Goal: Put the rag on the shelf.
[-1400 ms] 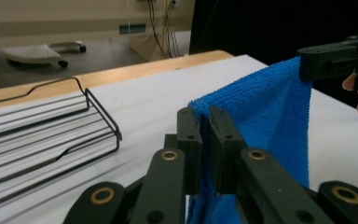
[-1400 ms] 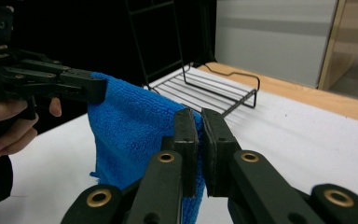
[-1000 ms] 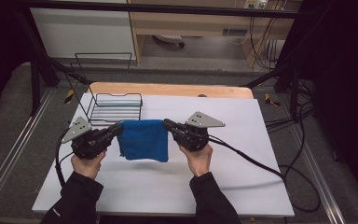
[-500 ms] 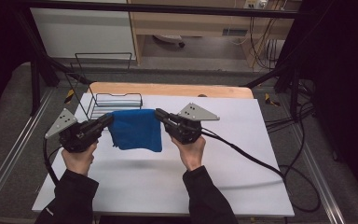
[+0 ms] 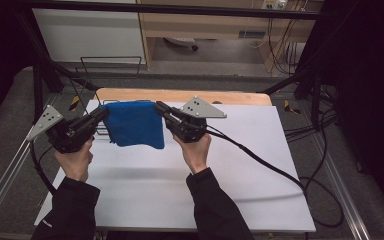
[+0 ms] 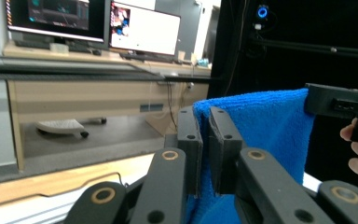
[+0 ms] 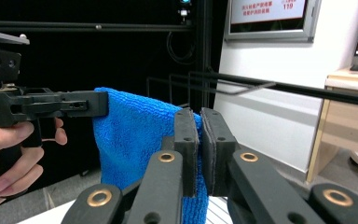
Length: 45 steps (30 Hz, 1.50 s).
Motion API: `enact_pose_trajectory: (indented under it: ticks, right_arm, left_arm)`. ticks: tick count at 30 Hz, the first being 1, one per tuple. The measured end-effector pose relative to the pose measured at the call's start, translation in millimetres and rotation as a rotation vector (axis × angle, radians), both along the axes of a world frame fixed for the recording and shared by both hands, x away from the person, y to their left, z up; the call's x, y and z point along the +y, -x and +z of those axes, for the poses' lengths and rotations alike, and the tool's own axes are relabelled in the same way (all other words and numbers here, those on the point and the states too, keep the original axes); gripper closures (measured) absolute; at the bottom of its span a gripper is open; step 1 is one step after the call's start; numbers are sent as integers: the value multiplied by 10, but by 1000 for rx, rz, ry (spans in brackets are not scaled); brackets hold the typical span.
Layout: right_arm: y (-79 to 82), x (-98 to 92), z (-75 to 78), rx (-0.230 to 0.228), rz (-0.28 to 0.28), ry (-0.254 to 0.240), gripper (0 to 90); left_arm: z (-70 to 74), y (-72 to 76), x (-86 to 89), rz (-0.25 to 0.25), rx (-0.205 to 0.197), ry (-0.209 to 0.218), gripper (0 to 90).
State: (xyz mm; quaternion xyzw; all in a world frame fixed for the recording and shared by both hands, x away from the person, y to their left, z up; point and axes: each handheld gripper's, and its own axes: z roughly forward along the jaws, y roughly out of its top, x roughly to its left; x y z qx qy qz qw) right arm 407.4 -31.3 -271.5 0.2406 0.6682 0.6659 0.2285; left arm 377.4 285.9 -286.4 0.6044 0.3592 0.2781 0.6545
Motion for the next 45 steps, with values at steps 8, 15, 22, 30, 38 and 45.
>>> enact_pose_trajectory:
  ticks: [8, 15, 22, 30, 38, 45]
  right_arm:
    - [-63, 138, 111, -23, 2, -11, 861]
    - [-139, 247, 241, -36, -1, -26, 862]
    - [-199, 349, 403, -61, -5, -32, 862]
    - [-256, 466, 581, -94, -11, -36, 862]
    - [-336, 594, 783, -124, -23, -44, 862]
    - [-440, 676, 922, -137, -38, -47, 862]
  left_arm:
    - [128, -46, 113, 25, -32, 26, 839]
    - [231, -107, 182, 49, -55, 41, 841]
    - [335, -173, 249, 70, -74, 62, 841]
    - [480, -244, 340, 84, -97, 82, 841]
    - [682, -323, 426, 104, -116, 92, 840]
    - [852, -409, 473, 125, -133, 71, 840]
